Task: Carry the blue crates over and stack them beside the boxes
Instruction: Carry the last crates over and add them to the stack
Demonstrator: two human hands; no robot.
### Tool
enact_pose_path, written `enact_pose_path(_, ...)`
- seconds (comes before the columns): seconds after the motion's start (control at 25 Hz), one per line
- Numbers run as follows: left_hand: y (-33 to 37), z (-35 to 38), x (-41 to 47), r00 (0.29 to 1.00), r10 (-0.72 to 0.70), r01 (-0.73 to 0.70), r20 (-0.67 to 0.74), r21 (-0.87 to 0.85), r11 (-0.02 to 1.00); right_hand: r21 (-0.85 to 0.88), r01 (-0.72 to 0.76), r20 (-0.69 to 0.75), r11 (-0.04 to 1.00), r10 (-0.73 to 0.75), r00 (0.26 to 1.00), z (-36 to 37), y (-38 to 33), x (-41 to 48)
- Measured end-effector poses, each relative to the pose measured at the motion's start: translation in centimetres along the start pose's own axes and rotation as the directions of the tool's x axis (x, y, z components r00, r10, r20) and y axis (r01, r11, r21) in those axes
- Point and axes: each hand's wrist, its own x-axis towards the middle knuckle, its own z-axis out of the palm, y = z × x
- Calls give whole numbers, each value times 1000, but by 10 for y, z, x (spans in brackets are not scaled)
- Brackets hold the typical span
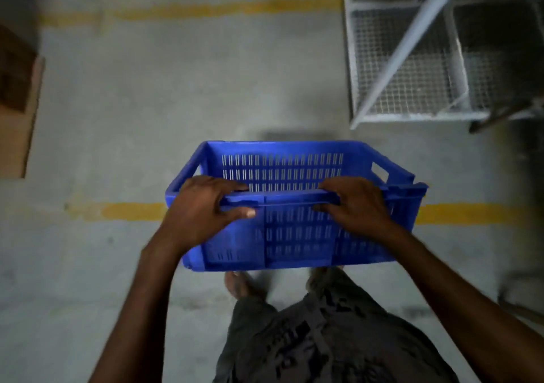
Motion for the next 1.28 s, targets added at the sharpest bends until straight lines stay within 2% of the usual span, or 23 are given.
enact_pose_path(0.08,-55,-35,-56,982,-136,130,-128,-54,990,48,21,29,999,-23,999,3,-34,22)
enact_pose_path(0.12,-91,-52,-91,962,-211,191,-172,-128,973,49,48,32,998,-49,998,10,-58,40)
enact_pose_path(0.16,-125,-65,-122,944,-270,212,-191,-276,938,47,80,34,996,-81,996,17,-84,59)
enact_pose_path(0.2,-154,-72,-149,928,-319,197,-191,-474,858,58,122,40,991,-125,991,23,-113,79)
enact_pose_path(0.28,-199,-78,-193,854,-435,108,-287,-719,687,109,205,90,973,-215,973,45,-180,121)
enact_pose_path(0.36,-235,-91,-218,709,-607,40,-359,-838,544,79,290,154,954,-299,942,76,-267,161)
enact_pose_path(0.4,-246,-101,-223,604,-689,38,-401,-848,528,56,340,192,939,-344,919,93,-311,178)
enact_pose_path(0.44,-260,-113,-226,489,-746,87,-453,-825,558,82,373,252,924,-381,889,109,-360,191)
enact_pose_path(0.48,-271,-124,-225,402,-768,192,-499,-774,603,157,377,307,913,-408,860,125,-405,197)
enact_pose_path(0.52,-285,-137,-224,334,-781,320,-527,-716,620,246,377,373,893,-446,813,144,-451,200)
enact_pose_path(0.6,-308,-163,-224,228,-804,556,-549,-604,570,337,412,496,846,-532,687,180,-528,194)
enact_pose_path(0.64,-325,-175,-228,197,-802,618,-564,-564,548,317,474,501,821,-569,652,199,-559,198)
enact_pose_path(0.68,-342,-187,-235,193,-793,659,-578,-522,541,264,549,466,793,-603,648,217,-582,207)
enact_pose_path(0.72,-365,-198,-247,220,-775,680,-592,-476,557,212,602,439,770,-625,645,236,-608,220)
enact_pose_path(0.8,-413,-211,-280,358,-729,684,-583,-367,630,224,656,456,720,-673,583,272,-649,254)
enact_pose_path(0.84,-441,-215,-303,430,-715,674,-552,-332,661,287,647,487,707,-689,537,291,-670,271)
enact_pose_path(0.88,-469,-216,-331,468,-710,680,-526,-299,670,365,612,504,702,-701,504,309,-689,285)
enact_pose_path(0.92,-500,-215,-366,451,-735,728,-507,-268,631,434,578,507,691,-717,478,326,-710,300)
enact_pose_path(0.96,-527,-210,-402,378,-782,801,-495,-248,544,474,542,515,694,-718,469,342,-728,312)
enact_pose_path(1.04,-572,-193,-466,186,-863,912,-469,-245,330,478,533,548,698,-711,440,373,-763,335)
enact_pose_path(1.08,-587,-182,-485,133,-889,930,-437,-255,264,458,562,560,689,-714,420,388,-781,345)
enact_pose_path(1.2,-620,-155,-503,8,-926,875,-378,-446,190,345,727,597,594,-736,318,432,-844,364)
enact_pose_path(1.28,-649,-149,-511,-66,-914,833,-401,-526,171,223,797,657,562,-690,303,459,-887,374)
